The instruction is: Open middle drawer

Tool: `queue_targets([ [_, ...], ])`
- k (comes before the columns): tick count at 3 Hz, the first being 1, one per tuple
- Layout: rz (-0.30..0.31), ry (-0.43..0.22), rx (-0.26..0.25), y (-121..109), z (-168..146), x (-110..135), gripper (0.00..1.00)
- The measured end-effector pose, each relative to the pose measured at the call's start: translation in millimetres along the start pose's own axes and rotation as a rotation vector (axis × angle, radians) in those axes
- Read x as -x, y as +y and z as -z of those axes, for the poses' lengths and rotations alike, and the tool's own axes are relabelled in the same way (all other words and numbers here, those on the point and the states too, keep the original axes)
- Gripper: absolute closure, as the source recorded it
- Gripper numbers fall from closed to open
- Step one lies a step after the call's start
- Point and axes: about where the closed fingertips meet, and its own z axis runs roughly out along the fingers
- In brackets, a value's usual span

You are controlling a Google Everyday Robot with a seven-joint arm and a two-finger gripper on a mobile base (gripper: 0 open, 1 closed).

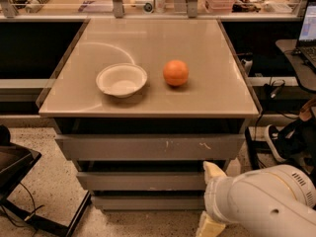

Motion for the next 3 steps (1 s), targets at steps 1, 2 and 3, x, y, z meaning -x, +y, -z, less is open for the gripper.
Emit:
queue_targets([
  [1, -0.001, 0.046, -0.003, 9, -8, -16, 0.00],
  [2, -0.029, 0.020, -0.001, 13, -39, -27, 0.00],
  [3, -0.035, -0.014, -0.026, 8, -53, -24, 0.00],
])
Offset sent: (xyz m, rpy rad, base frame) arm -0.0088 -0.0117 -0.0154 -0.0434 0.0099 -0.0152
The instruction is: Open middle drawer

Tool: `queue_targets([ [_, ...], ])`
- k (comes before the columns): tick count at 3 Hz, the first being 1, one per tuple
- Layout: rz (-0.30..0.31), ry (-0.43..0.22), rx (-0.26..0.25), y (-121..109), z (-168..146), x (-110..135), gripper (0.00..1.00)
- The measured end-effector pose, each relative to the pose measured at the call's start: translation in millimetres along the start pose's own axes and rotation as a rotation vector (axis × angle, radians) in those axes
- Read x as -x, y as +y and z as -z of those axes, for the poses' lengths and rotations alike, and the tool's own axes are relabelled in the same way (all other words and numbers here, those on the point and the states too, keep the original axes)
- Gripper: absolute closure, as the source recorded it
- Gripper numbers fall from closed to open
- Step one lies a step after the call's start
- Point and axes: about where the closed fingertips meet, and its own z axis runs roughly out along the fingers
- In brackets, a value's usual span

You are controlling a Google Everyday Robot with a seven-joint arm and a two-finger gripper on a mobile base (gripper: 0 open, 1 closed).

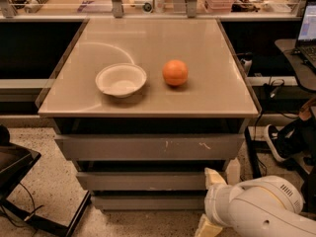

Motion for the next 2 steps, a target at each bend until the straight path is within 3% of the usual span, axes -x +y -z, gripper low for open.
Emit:
queue_targets([
  [1, 0.000, 0.001, -0.001, 0, 1, 0, 0.00],
  [2, 0.000, -0.021, 0.008, 14, -22, -8, 0.00],
])
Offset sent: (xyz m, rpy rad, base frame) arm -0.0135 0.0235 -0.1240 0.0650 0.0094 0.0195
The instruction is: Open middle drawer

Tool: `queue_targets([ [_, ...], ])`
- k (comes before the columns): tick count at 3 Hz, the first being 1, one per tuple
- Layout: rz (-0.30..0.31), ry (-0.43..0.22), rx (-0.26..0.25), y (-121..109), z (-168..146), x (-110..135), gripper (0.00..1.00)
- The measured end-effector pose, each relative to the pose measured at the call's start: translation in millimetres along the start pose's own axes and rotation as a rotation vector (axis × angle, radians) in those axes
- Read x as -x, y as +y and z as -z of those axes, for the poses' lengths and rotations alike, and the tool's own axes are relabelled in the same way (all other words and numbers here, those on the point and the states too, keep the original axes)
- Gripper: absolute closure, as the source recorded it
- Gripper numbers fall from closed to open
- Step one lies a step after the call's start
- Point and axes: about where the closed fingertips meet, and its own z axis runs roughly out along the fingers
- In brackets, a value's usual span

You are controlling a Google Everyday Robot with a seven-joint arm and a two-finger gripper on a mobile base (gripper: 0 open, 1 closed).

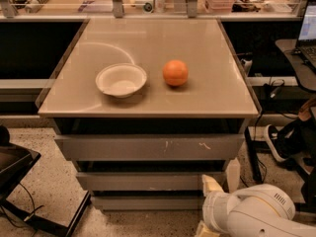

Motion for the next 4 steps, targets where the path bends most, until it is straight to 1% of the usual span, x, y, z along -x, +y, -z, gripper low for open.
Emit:
queue_targets([
  [1, -0.015, -0.055, -0.029, -11, -36, -13, 0.00],
  [2, -0.015, -0.055, -0.029, -11, -36, -13, 0.00],
  [3, -0.011, -0.126, -0.090, -29, -42, -18, 0.00],
  [4, 0.000, -0.197, -0.121, -34, -46, -7, 0.00],
])
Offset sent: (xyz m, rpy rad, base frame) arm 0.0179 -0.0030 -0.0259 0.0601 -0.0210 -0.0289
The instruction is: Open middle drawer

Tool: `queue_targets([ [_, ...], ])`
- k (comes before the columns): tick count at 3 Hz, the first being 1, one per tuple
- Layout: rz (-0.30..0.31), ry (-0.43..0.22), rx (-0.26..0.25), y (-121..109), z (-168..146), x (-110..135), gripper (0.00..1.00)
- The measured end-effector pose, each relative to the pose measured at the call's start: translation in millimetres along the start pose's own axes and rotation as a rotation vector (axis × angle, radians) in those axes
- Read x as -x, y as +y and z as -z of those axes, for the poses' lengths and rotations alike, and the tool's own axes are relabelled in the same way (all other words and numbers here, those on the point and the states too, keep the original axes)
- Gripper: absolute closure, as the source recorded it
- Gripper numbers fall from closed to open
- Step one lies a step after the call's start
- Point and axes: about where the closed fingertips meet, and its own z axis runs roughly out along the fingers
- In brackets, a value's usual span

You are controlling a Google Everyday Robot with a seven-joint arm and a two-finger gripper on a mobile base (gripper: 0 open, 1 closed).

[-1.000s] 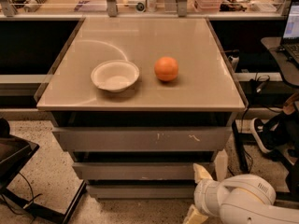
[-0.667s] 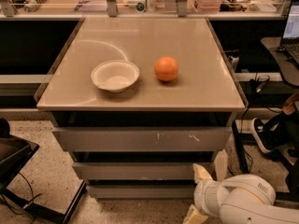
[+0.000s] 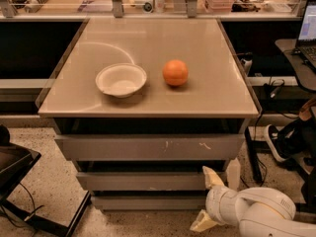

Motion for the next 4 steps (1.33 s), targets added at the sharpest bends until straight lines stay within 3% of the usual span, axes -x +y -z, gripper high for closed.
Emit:
queue_targets([
  [1, 0.000, 0.000, -0.001, 0, 0, 0, 0.00],
  [2, -0.005, -0.026, 0.031, 7, -17, 9, 0.00],
  [3, -0.030, -0.112, 0.044, 1, -55, 29, 0.00],
  [4, -0.082, -0.130, 0.089, 20, -79, 21, 0.00],
])
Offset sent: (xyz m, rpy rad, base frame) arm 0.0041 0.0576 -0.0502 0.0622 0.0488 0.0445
